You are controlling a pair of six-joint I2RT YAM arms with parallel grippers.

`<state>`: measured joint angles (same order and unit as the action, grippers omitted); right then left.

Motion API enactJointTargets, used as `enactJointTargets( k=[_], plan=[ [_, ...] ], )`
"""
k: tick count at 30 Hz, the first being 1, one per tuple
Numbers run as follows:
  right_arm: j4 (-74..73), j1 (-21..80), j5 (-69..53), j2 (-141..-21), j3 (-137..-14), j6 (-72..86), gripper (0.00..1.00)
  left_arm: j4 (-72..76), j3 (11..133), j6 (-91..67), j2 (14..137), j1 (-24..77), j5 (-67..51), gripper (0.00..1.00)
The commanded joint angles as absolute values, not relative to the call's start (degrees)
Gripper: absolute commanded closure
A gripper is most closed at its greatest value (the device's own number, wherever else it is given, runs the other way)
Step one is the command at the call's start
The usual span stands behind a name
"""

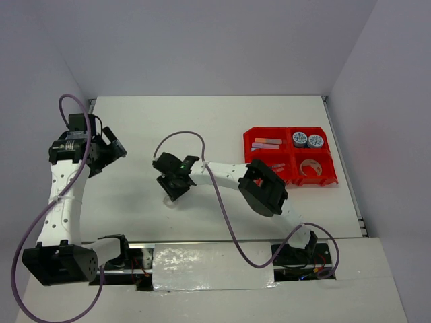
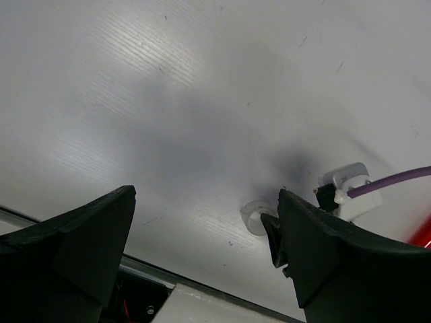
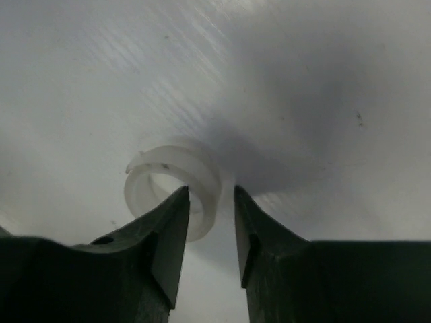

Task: Sort the stationery into containers
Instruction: Pick up the stationery from the center of the board, then place the stationery in the storage box.

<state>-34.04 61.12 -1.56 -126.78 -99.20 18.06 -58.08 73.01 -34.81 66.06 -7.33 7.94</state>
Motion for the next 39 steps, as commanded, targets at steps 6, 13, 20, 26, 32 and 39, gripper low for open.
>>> enactJointTargets(
  k=[6, 13, 20, 26, 32, 39],
  plan=[
    [-37.7, 61.6, 3.3, -129.0, -101.3, 16.9, 1.0, -55.3, 71.7, -33.3, 66.5, -7.3, 4.6, 0.01],
    [-39.3, 40.1, 7.6, -104.0, -88.6, 31.8, 1.0, -52.7, 70.8, -31.3, 67.0, -4.6, 1.1, 0.01],
    [-42.2, 2.8, 14.7, -73.9, -64.6, 43.1, 1.0, -51.2, 71.0, -30.4, 70.7, -1.5, 0.5, 0.01],
    [-44.4, -18.8, 12.9, -70.0, -59.4, 37.6, 1.0, -48.5, 68.6, -29.8, 71.7, -0.4, -1.6, 0.01],
    [-39.8, -27.7, 8.1, -74.2, -56.8, 32.7, 1.0, -47.1, 67.4, -28.7, 73.6, -0.4, -3.3, 0.01],
    [-36.1, -27.2, 4.5, -77.3, -57.6, 30.5, 1.0, -46.5, 68.5, -28.7, 76.7, 2.6, -4.5, 0.01]
  ],
)
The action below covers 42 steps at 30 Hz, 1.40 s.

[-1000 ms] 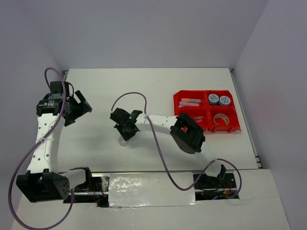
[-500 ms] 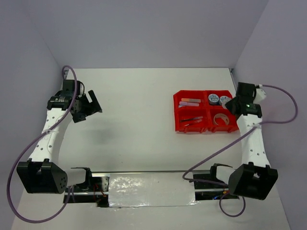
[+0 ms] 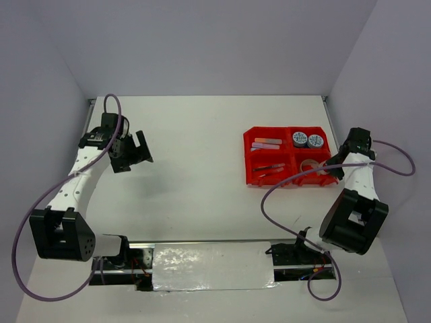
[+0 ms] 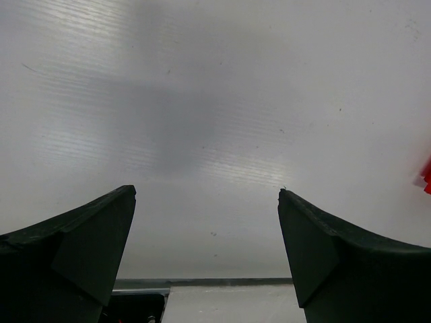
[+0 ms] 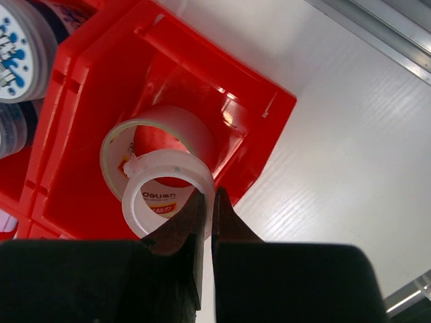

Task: Sort the stationery into containers
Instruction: Place the stationery in the storage box.

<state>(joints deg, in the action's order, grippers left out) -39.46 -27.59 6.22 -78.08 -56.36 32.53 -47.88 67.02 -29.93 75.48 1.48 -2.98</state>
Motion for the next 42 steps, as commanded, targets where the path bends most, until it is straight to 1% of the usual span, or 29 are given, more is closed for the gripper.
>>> enactJointTargets(
  k=[1, 9, 11, 15, 17, 18, 20, 21, 23, 24, 25, 26, 28, 29, 32, 39, 41, 42],
  plan=[
    [-35.9, -27.0, 4.7, -76.8, -57.6, 30.4, 1.0, -46.6, 68.7, -28.6, 77.0, 2.9, -4.4, 0.01],
    [-34.5, -24.3, 3.2, -78.2, -58.9, 28.3, 1.0, -45.7, 68.8, -28.7, 78.7, 3.5, -4.7, 0.01],
    [-34.8, -23.3, 2.8, -80.2, -59.8, 28.1, 1.0, -45.7, 69.1, -28.7, 78.9, 3.6, -4.6, 0.01],
    [-35.2, -21.4, 5.7, -82.5, -60.5, 28.2, 1.0, -46.1, 69.7, -28.5, 79.1, 3.5, -4.3, 0.01],
    [-34.5, -21.2, 5.8, -83.0, -60.3, 28.5, 0.97, -46.1, 69.7, -28.5, 78.9, 3.5, -4.1, 0.01],
    [-34.4, -21.2, 5.8, -83.2, -60.4, 28.7, 0.92, -46.1, 69.6, -28.3, 78.8, 3.5, -4.1, 0.01],
    [-34.6, -21.2, 5.9, -84.3, -60.9, 28.8, 0.91, -45.7, 69.3, -28.0, 78.7, 3.6, -5.1, 0.01],
    [-34.7, -21.1, 6.3, -84.5, -60.9, 28.9, 0.89, -45.5, 69.0, -28.0, 78.7, 3.5, -6.1, 0.01],
    [-33.5, -21.2, 6.9, -83.9, -59.9, 28.4, 0.89, -45.1, 68.9, -27.9, 78.7, 3.5, -6.7, 0.01],
    [-33.3, -21.1, 6.9, -83.9, -59.8, 28.2, 0.86, -45.0, 68.9, -27.9, 78.8, 3.5, -7.0, 0.01],
    [-33.5, -21.2, 6.6, -84.3, -59.9, 28.0, 0.8, -45.0, 69.0, -27.8, 79.0, 3.5, -7.0, 0.01],
    [-33.7, -21.1, 6.7, -84.5, -59.9, 28.1, 0.63, -45.1, 69.3, -27.6, 79.4, 3.5, -7.0, 0.01],
    [-33.7, -21.1, 6.4, -84.6, -59.7, 28.5, 0.57, -45.3, 69.8, -27.4, 79.7, 3.5, -7.1, 0.01],
    [-33.5, -21.1, 6.3, -84.4, -59.5, 28.5, 0.48, -45.4, 69.9, -27.3, 80.0, 3.6, -7.1, 0.01],
    [-33.2, -21.1, 5.4, -83.8, -59.6, 28.3, 0.32, -45.4, 70.0, -27.2, 80.1, 3.7, -7.5, 0.01],
    [-35.9, -20.0, 1.3, -80.1, -63.4, 28.0, 0.31, -46.2, 70.7, -27.6, 79.8, 4.4, -6.9, 0.01],
    [-37.8, -17.3, 1.2, -78.3, -65.8, 27.3, 0.26, -46.9, 71.9, -27.8, 79.7, 5.1, -5.6, 0.01],
    [-40.1, -16.1, 1.6, -76.7, -69.0, 25.6, 0.23, -48.0, 72.5, -27.9, 79.9, 5.4, -4.8, 0.01]
  ],
)
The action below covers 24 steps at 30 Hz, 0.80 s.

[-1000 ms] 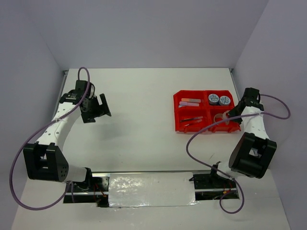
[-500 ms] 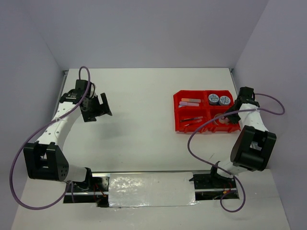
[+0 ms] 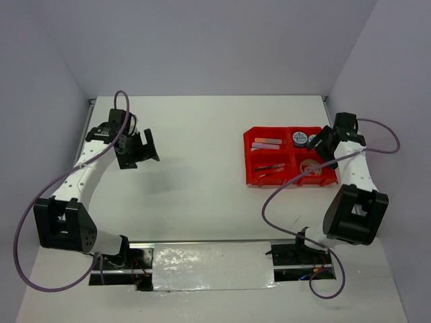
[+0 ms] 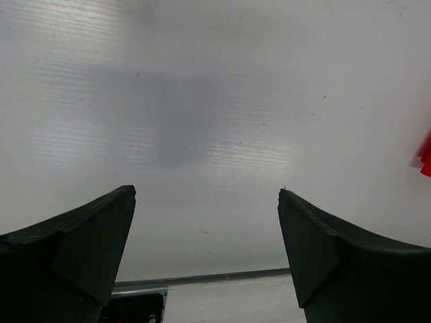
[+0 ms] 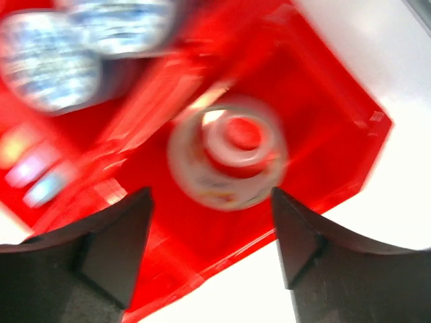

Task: Sort the stationery into containers
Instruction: Place the stationery in the storage box, then reset both arms

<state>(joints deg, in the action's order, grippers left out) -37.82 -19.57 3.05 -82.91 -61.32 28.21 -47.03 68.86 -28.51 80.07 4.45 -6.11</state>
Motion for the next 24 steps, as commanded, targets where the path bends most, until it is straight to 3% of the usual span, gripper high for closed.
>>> enactJointTargets(
  k=[1, 3, 6, 12, 17, 24],
  plan=[
    [-41.6, -14.9, 1.8, -75.9, -70.8, 24.4, 0.16, -48.7, 74.3, -27.9, 80.2, 6.1, -2.8, 0.01],
    [-45.9, -11.1, 3.3, -73.0, -76.2, 21.2, 0.01, -51.7, 77.1, -27.7, 80.8, 6.7, -0.6, 0.01],
    [-50.0, -7.9, 5.1, -67.6, -80.8, 17.6, 0.0, -56.1, 86.7, -27.1, 82.1, 8.4, 5.9, 0.01],
    [-59.7, -5.7, 5.5, -57.4, -88.6, 13.0, 0.0, -58.6, 93.8, -26.3, 79.9, 11.7, 12.6, 0.01],
    [-64.0, -0.3, 8.4, -47.8, -89.6, 12.0, 0.0, -59.1, 92.6, -27.2, 73.3, 11.7, 17.6, 0.01],
    [-71.1, 8.0, 9.4, -39.2, -90.3, 13.8, 0.0, -58.9, 79.0, -31.5, 56.1, 11.7, 20.3, 0.01]
  ],
)
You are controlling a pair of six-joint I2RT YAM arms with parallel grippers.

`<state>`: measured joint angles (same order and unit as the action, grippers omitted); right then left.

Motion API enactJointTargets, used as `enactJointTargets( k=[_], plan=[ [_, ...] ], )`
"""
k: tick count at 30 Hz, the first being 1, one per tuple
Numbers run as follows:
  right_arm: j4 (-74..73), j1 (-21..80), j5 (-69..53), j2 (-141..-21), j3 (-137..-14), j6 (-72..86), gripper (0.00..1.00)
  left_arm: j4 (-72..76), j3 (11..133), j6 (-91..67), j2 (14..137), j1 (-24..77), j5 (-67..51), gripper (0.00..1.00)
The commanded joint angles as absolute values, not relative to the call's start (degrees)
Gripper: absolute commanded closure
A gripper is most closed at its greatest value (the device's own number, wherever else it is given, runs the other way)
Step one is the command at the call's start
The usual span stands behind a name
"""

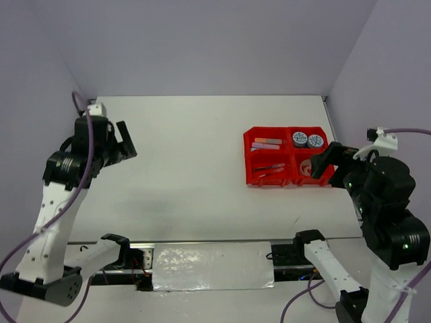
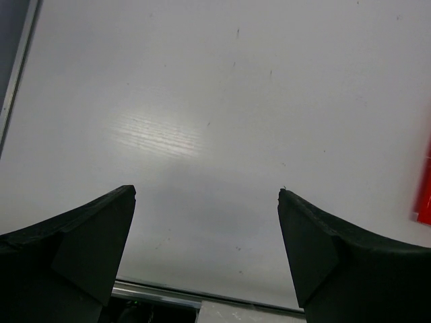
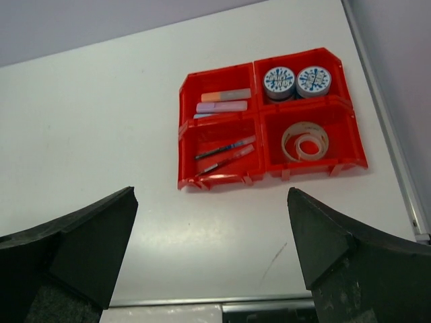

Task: Sort the stationery into containers
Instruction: Reset both arms

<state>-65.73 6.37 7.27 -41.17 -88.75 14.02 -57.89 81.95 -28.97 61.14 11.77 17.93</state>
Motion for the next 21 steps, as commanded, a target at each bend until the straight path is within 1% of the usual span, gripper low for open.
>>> enactJointTargets(
  k=[1, 5, 8, 11, 15, 21],
  plan=[
    [-71.8, 9.4, 10.4, -36.9, -91.0, 13.8, 0.0, -59.5, 78.3, -32.0, 54.7, 11.8, 20.0, 0.01],
    [-74.4, 12.0, 8.4, -31.7, -92.2, 13.0, 0.0, -64.0, 75.1, -33.2, 47.7, 11.7, 19.6, 0.01],
    [-75.4, 12.4, 6.5, -28.7, -92.5, 12.7, 0.0, -68.2, 75.0, -33.9, 40.8, 11.8, 21.3, 0.01],
    [-76.5, 13.3, 6.6, -27.4, -93.3, 12.2, 0.0, -70.5, 76.4, -33.6, 36.8, 11.7, 21.0, 0.01],
    [-76.8, 14.5, 8.2, -26.4, -93.1, 12.0, 0.0, -74.2, 78.0, -34.3, 34.0, 11.7, 22.2, 0.01],
    [-76.7, 14.8, 8.4, -26.2, -92.0, 12.3, 0.0, -75.0, 78.6, -35.5, 32.7, 11.8, 22.1, 0.01]
  ],
)
